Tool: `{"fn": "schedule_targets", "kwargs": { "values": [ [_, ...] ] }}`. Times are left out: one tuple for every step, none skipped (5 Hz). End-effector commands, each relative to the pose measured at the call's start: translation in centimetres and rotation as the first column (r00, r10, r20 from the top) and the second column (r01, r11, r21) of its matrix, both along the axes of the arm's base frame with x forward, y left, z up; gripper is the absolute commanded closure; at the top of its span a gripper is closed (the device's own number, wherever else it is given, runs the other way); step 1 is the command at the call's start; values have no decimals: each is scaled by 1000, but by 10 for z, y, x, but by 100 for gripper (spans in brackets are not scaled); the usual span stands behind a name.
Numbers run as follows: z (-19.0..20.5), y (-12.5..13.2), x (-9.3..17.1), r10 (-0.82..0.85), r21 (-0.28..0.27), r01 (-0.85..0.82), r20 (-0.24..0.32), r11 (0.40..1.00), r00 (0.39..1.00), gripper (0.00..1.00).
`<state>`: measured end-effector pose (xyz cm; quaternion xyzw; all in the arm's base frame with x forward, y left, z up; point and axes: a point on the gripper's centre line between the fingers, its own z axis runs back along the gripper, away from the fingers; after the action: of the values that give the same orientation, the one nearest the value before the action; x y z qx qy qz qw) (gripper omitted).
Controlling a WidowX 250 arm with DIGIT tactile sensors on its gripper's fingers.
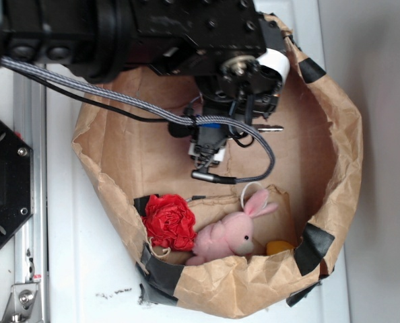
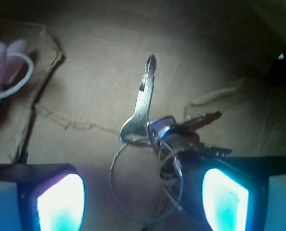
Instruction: Grab the silver keys.
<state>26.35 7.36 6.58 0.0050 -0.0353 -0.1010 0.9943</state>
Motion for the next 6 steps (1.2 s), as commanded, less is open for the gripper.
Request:
{"fn": "schedule_targets", "kwargs": {
  "values": [
    [11, 11, 2, 5, 24, -7, 56, 1000, 998, 0],
    [4, 6, 0, -13, 43, 11, 51, 999, 999, 0],
    [-5, 3, 3, -25, 58, 21, 59, 998, 998, 0],
    [-16, 4, 4, -44, 64, 41, 53, 997, 998, 0],
    [-33, 7, 8, -47, 72, 44, 44, 996, 998, 0],
    [-45, 6, 13, -49, 94, 45, 40, 995, 998, 0]
  ]
}}
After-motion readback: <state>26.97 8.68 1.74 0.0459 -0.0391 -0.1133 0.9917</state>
